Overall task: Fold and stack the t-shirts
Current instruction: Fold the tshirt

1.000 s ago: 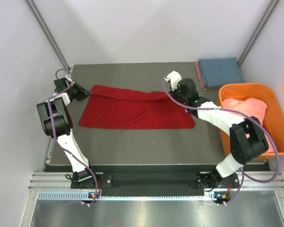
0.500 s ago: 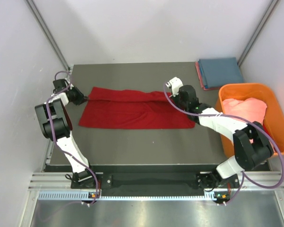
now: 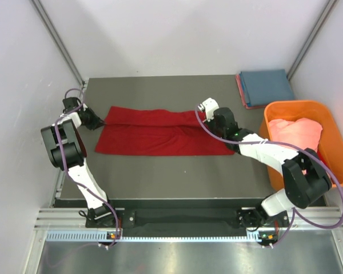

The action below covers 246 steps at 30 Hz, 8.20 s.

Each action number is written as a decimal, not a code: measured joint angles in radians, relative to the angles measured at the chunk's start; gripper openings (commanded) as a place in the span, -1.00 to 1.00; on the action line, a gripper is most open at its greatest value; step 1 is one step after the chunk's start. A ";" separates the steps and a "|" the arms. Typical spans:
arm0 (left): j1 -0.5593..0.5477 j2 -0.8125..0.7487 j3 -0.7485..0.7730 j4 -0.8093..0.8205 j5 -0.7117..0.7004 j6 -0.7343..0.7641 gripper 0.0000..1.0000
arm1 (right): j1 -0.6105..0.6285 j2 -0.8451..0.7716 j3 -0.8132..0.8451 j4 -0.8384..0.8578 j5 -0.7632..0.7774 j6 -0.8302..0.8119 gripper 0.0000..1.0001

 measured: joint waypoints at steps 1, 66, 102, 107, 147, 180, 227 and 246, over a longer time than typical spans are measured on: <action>0.003 0.000 0.000 -0.006 -0.004 0.002 -1.00 | 0.008 -0.001 -0.009 0.000 0.000 0.004 -1.00; -0.003 0.092 0.300 -0.141 0.023 0.035 -0.07 | 0.178 0.067 0.095 -0.370 0.027 0.163 -0.30; -0.082 0.314 0.475 -0.116 -0.051 0.011 -1.00 | -0.222 0.529 0.535 -0.359 -0.055 0.413 -0.35; -0.082 0.314 0.475 -0.116 -0.055 0.004 -1.00 | -0.237 0.594 0.594 -0.367 -0.062 0.449 -0.40; -0.088 0.182 0.455 -0.272 -0.200 -0.021 -0.28 | -0.324 0.585 0.786 -0.400 -0.199 0.488 -0.33; -0.368 -0.444 -0.247 -0.174 0.109 -0.044 -0.29 | -0.053 0.584 0.563 -0.351 -0.300 0.290 -0.25; -0.949 0.028 0.100 0.134 -0.267 -0.287 -0.26 | -0.153 0.328 0.258 -0.144 -0.267 0.610 -1.00; -0.953 -0.085 -0.079 0.137 -0.399 -0.305 -0.10 | -0.027 0.443 0.316 -0.029 -0.388 0.651 -1.00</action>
